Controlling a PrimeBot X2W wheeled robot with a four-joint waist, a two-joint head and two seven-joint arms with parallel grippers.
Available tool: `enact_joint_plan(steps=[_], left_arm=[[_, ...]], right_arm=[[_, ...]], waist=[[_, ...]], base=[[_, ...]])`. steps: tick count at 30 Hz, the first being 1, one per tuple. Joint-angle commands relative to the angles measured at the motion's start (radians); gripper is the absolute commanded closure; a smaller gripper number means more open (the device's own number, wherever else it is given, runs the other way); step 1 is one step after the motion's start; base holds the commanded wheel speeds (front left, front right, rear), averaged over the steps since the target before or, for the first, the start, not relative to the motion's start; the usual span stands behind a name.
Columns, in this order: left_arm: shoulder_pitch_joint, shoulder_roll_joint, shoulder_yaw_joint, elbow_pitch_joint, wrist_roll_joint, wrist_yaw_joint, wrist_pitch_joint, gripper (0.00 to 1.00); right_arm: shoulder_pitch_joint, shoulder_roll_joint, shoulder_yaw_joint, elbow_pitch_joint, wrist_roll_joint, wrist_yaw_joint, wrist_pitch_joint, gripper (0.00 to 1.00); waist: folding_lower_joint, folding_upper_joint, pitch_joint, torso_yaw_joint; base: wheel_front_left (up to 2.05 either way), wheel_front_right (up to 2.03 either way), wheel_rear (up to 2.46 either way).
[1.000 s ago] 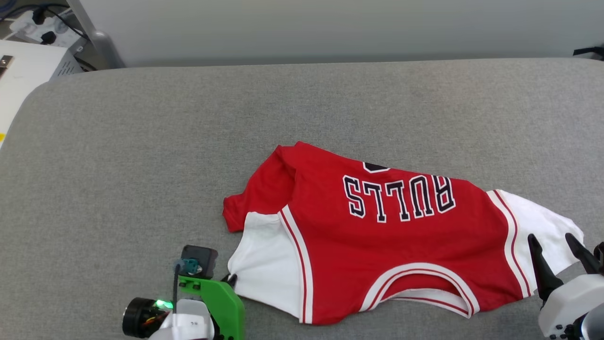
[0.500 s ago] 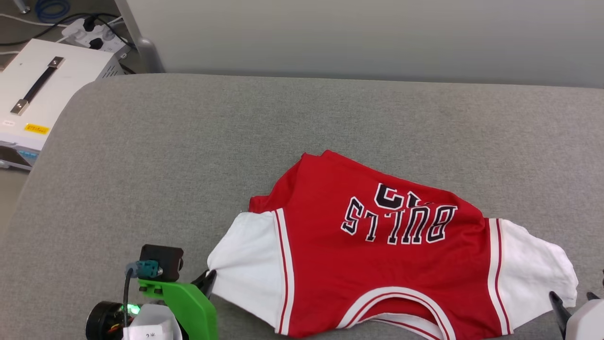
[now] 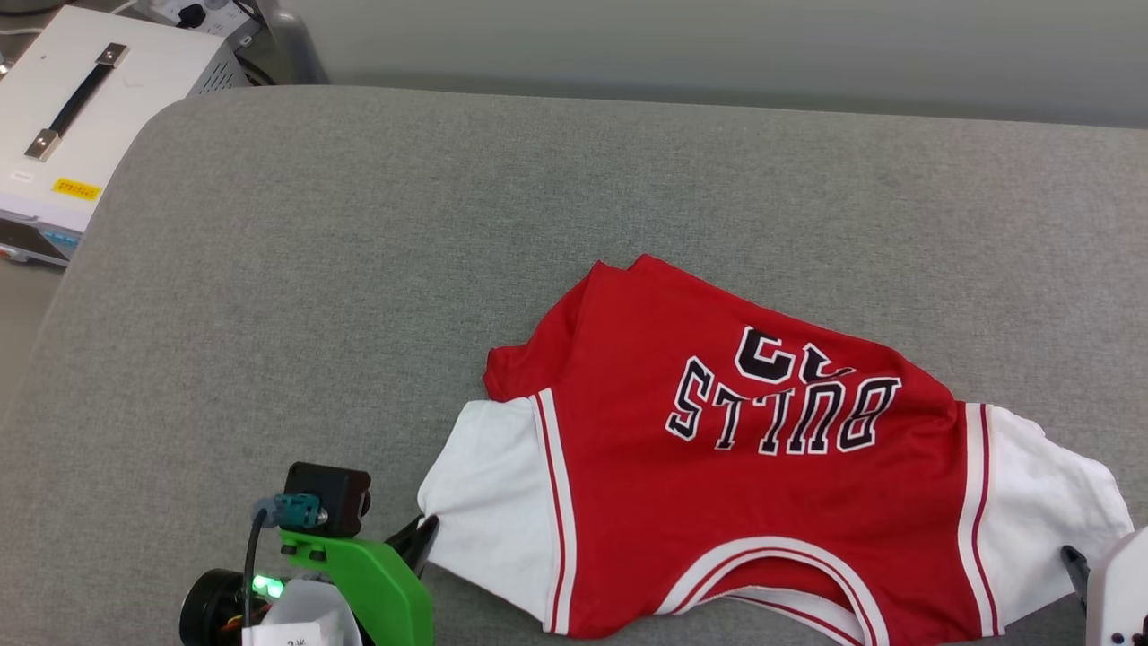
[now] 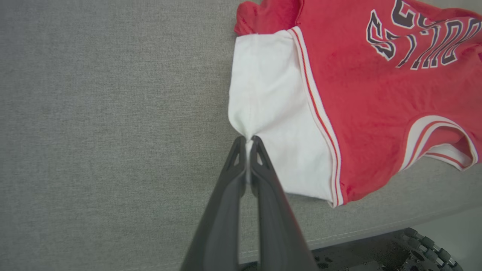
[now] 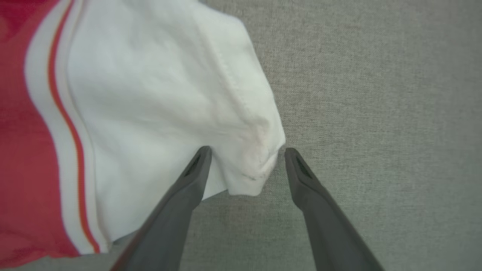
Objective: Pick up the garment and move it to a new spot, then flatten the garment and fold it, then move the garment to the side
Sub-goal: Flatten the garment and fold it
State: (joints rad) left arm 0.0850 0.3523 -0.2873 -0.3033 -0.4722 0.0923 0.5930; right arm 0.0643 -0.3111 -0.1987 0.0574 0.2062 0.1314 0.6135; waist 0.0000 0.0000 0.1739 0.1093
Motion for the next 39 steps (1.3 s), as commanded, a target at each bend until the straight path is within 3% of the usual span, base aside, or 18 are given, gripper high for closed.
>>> enact_joint_plan(steps=[1,5,6,7,8,15,23,30,39], left_arm=[[-0.017,0.006,-0.002,-0.004,0.002,-0.001,0.005,1.00],[-0.023,0.008,-0.006,-0.006,0.002,-0.003,0.009,1.00],[-0.024,0.008,-0.007,-0.006,0.001,-0.003,0.010,1.00],[-0.025,0.007,-0.008,-0.005,0.000,-0.003,0.010,1.00],[-0.025,0.007,-0.007,-0.004,-0.002,-0.002,0.009,1.00],[-0.024,0.015,0.021,-0.009,-0.003,0.007,-0.024,1.00],[-0.076,0.068,0.064,-0.049,0.010,-0.016,-0.049,1.00],[-0.162,0.145,0.132,-0.107,0.025,-0.037,-0.054,1.00],[-0.329,0.225,0.220,-0.180,-0.021,-0.077,-0.025,1.00]], right_arm=[[-0.021,-0.006,0.007,0.015,-0.009,-0.001,0.004,0.00],[-0.029,-0.004,0.020,0.065,-0.005,-0.001,0.015,0.00],[-0.029,-0.003,0.022,0.075,-0.002,-0.001,0.018,0.50],[-0.031,-0.001,0.024,0.084,0.002,-0.001,0.017,0.93],[-0.033,-0.001,0.026,0.091,0.004,-0.001,0.013,1.00],[-0.037,-0.018,0.026,0.070,0.031,-0.001,-0.023,1.00],[-0.074,-0.096,0.038,-0.076,0.205,-0.001,0.005,1.00],[-0.209,-0.156,0.017,-0.225,0.343,-0.001,0.108,1.00],[-0.429,-0.171,-0.003,-0.283,0.375,-0.001,0.187,1.00]], waist=[[0.0000,0.0000,0.012,0.010],[0.0000,0.0000,0.022,0.017],[0.0000,0.0000,0.022,0.018],[0.0000,0.0000,0.022,0.019],[0.0000,0.0000,0.021,0.020],[0.0000,0.0000,-0.030,0.008],[0.0000,0.0000,-0.113,-0.025],[0.0000,0.0000,-0.171,-0.065],[0.0000,0.0000,-0.191,-0.108]], base=[[0.00,0.00,0.00],[0.00,0.00,0.00],[0.00,0.00,0.00],[0.00,0.00,0.00],[0.00,0.00,0.00],[0.00,0.00,0.00],[0.00,0.00,0.00],[0.00,0.00,0.00],[0.00,0.00,0.00]])
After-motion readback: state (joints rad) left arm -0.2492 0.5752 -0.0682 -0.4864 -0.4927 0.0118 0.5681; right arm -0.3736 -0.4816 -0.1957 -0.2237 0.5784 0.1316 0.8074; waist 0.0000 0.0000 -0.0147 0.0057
